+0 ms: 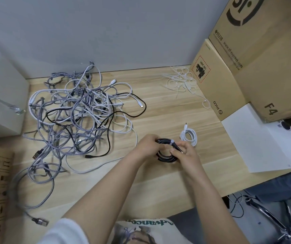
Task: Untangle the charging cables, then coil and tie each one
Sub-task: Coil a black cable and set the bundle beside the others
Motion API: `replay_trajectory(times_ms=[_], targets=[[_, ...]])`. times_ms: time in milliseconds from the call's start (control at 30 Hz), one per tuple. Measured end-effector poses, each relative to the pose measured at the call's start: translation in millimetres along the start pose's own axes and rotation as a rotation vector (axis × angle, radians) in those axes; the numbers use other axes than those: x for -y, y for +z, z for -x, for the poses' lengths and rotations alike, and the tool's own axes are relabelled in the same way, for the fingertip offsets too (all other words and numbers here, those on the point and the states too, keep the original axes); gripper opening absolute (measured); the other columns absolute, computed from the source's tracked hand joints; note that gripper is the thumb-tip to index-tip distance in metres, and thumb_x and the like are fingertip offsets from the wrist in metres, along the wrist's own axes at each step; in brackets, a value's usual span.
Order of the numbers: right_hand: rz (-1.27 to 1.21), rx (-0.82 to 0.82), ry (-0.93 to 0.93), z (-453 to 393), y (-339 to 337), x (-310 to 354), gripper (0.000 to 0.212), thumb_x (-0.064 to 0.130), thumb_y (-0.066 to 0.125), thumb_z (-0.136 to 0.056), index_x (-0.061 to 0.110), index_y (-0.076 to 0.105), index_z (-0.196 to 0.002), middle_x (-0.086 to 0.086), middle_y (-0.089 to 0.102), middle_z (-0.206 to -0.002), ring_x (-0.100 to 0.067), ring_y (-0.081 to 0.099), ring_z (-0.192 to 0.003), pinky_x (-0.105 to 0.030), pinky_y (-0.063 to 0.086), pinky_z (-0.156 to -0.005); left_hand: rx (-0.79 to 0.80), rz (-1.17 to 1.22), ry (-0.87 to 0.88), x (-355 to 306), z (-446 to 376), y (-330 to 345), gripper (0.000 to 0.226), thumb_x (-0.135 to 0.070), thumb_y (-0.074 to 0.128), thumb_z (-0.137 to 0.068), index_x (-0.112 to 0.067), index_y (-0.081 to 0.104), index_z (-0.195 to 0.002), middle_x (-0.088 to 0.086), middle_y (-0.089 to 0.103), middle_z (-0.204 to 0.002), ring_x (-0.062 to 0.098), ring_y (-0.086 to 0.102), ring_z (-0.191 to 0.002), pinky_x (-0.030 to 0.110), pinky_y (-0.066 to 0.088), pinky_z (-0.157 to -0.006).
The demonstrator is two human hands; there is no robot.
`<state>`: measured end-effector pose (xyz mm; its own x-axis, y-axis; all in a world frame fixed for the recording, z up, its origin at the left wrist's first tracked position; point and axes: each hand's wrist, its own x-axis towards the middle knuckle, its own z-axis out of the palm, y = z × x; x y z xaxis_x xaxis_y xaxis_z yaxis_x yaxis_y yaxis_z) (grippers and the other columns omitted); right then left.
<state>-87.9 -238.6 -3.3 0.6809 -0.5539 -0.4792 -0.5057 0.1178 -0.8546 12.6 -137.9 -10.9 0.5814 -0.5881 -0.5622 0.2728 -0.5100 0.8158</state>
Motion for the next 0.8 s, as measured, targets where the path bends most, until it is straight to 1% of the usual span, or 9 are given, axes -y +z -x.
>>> replay_trajectory(times_ms=[33, 100, 167, 333, 433, 533, 633, 700, 800], targets=[[-0.021, -0.031, 0.041, -9, 0, -8, 0.017, -0.002, 0.058, -0.088, 0.012, 0.054, -0.095, -0.005, 0.062, -0.089, -0.007, 0.061, -0.069, -0.012, 0.048, -0.062, -0.037, -0.11, -0.02, 3, -14, 6, 0.013, -0.019, 0.069, -0.084, -0.009, 0.064, -0.091, 0.01, 0.056, -0.083, 0.025, 0.056, -0.076, 0.026, 0.045, -0.063], [-0.09, -0.074, 0.134, -24, 1, -22, 0.015, -0.002, 0.059, -0.087, 0.011, 0.056, -0.094, -0.01, 0.062, -0.095, -0.018, 0.061, -0.08, -0.029, 0.051, -0.077, -0.098, -0.291, -0.094, 9, -34, 17, 0.022, -0.033, 0.068, -0.083, -0.015, 0.068, -0.096, 0.013, 0.06, -0.105, 0.03, 0.054, -0.106, 0.031, 0.042, -0.087], [-0.131, -0.111, 0.194, -38, 0, -32, 0.016, -0.002, 0.061, -0.086, 0.014, 0.057, -0.088, -0.009, 0.064, -0.093, -0.021, 0.061, -0.084, -0.044, 0.049, -0.088, -0.072, -0.394, -0.138, 6, -46, 25, 0.027, -0.035, 0.061, -0.088, -0.016, 0.064, -0.108, 0.01, 0.06, -0.118, 0.027, 0.05, -0.116, 0.032, 0.038, -0.098], [-0.087, -0.278, 0.167, -58, -6, -42, 0.022, -0.005, 0.061, -0.083, 0.015, 0.057, -0.091, -0.008, 0.064, -0.102, -0.023, 0.06, -0.095, -0.041, 0.047, -0.092, 0.003, -0.404, -0.177, -8, -68, 39, 0.017, -0.021, 0.06, -0.088, -0.011, 0.063, -0.101, 0.012, 0.063, -0.114, 0.027, 0.056, -0.111, 0.034, 0.041, -0.096], [-0.048, -0.375, 0.097, -64, -12, -40, 0.025, -0.001, 0.065, -0.081, 0.02, 0.058, -0.092, -0.002, 0.063, -0.097, -0.022, 0.06, -0.097, -0.035, 0.046, -0.09, 0.025, -0.155, -0.169, -16, -78, 44, 0.006, -0.011, 0.059, -0.089, -0.013, 0.057, -0.083, 0.012, 0.059, -0.103, 0.024, 0.056, -0.101, 0.031, 0.043, -0.095], [-0.046, -0.43, 0.069, -76, -17, -50, 0.025, 0.013, 0.07, -0.076, 0.032, 0.061, -0.088, 0.0, 0.067, -0.098, -0.023, 0.063, -0.099, -0.04, 0.049, -0.092, 0.101, 0.129, -0.202, -24, -79, 48, 0.01, -0.009, 0.055, -0.093, -0.014, 0.053, -0.102, 0.009, 0.052, -0.108, 0.02, 0.05, -0.1, 0.027, 0.039, -0.086], [-0.021, -0.48, 0.076, -83, -20, -58, 0.057, 0.028, 0.067, -0.065, 0.022, 0.058, -0.121, -0.006, 0.064, -0.118, -0.025, 0.059, -0.112, -0.046, 0.046, -0.099, 0.19, 0.191, -0.232, -25, -78, 49, 0.044, -0.017, 0.052, -0.096, -0.008, 0.04, -0.137, 0.009, 0.054, -0.121, 0.021, 0.049, -0.102, 0.029, 0.042, -0.085], [0.005, -0.509, 0.081, -78, -17, -48, 0.065, 0.015, 0.07, -0.07, 0.016, 0.051, -0.132, -0.005, 0.059, -0.124, -0.023, 0.055, -0.116, -0.044, 0.043, -0.102, 0.221, 0.13, -0.216, -26, -75, 45, 0.051, -0.021, 0.051, -0.097, -0.009, 0.032, -0.143, 0.007, 0.051, -0.127, 0.019, 0.047, -0.104, 0.023, 0.04, -0.076], [0.079, -0.579, 0.078, -73, -13, -38, 0.067, 0.004, 0.072, -0.071, 0.014, 0.05, -0.134, -0.006, 0.055, -0.123, -0.023, 0.051, -0.116, -0.04, 0.04, -0.103, 0.173, 0.056, -0.143, -25, -71, 34, 0.053, -0.019, 0.053, -0.095, -0.011, 0.035, -0.144, 0.008, 0.042, -0.144, 0.02, 0.044, -0.127, 0.026, 0.037, -0.098]])
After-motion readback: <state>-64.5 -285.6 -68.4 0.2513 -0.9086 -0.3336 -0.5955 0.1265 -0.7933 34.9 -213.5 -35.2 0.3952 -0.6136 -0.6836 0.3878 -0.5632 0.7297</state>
